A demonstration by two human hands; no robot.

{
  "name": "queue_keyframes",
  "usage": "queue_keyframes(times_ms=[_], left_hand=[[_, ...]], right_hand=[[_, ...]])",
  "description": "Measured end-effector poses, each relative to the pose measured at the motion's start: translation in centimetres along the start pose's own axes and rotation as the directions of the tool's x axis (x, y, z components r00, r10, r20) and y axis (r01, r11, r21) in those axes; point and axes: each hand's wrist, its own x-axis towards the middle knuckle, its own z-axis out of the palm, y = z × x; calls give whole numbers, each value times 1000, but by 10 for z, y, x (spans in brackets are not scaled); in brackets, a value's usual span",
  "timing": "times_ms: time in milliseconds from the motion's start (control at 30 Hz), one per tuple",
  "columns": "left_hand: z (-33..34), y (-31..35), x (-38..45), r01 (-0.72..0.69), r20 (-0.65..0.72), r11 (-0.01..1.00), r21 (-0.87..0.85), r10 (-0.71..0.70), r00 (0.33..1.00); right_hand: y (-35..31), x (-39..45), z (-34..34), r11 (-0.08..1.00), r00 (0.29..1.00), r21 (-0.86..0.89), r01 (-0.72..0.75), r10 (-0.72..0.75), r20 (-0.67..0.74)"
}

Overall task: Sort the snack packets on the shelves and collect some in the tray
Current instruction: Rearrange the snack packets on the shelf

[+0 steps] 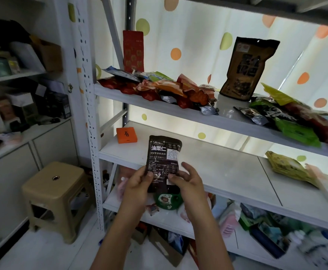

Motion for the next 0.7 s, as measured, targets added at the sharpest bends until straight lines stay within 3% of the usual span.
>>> queue_keyframes(times_ms=[133, 200, 300, 400, 700], left_hand=[[-8, -4, 1, -181, -113, 962, 202, 207, 972], [-9, -2, 1, -233, -83, 942, 243, 260, 962], [-4, 10, -3, -122, 42, 981, 149, 117, 992], [2, 10, -1, -68, 155, 987, 143, 46, 987], [51, 38, 17, -176, 174, 965, 196, 142, 975]], right_hand=[[0, -2, 11, 997, 992, -6, 71, -70, 101], [0, -4, 20, 999, 991, 40, 27, -32, 133], [7, -8, 32, 990, 979, 85, -116, 100, 175], [12, -7, 36, 988, 970, 108, -108, 81, 231], [-22, 8, -13, 981, 984, 76, 179, -178, -24]])
